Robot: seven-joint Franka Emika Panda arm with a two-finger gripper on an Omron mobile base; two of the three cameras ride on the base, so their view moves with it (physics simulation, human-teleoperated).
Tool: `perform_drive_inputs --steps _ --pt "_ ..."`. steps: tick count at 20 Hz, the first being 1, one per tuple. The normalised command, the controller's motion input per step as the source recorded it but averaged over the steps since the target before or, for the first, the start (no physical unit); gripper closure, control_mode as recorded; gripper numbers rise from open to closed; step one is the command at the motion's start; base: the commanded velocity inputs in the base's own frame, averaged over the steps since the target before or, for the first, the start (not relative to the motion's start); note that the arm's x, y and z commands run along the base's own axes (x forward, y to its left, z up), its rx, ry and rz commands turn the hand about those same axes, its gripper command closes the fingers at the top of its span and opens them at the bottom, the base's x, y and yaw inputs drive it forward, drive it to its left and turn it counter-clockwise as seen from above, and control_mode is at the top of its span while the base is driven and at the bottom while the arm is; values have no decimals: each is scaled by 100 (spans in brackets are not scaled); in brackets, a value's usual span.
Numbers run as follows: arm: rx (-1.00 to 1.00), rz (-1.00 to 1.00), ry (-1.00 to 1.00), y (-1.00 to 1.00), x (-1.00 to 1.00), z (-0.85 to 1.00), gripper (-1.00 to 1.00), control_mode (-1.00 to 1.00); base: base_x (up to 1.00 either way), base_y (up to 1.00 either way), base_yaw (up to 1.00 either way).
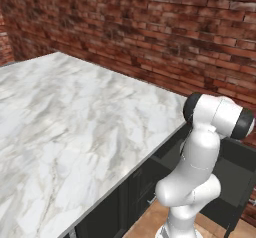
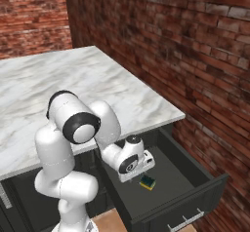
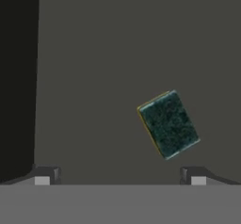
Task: Restock the sink supplies by placing the sponge and soap dispenser on the counter and next to the sink. Make sure the soap dispenser is upright.
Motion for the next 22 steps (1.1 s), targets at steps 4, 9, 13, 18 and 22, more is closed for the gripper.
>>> perform_drive_inputs --steps 4,9,13,18,22 --pt "3 6 3 -12 28 -7 -100 -100 0 0 0" --pt "7 5 8 -27 35 -6 -100 -100 0 0 0" --pt "5 5 8 -24 32 -27 -100 -100 0 0 0" --pt "0 3 5 -14 22 -48 -100 -100 0 0 0" --pt "0 2 2 -2 21 -37 -100 -100 0 0 0"
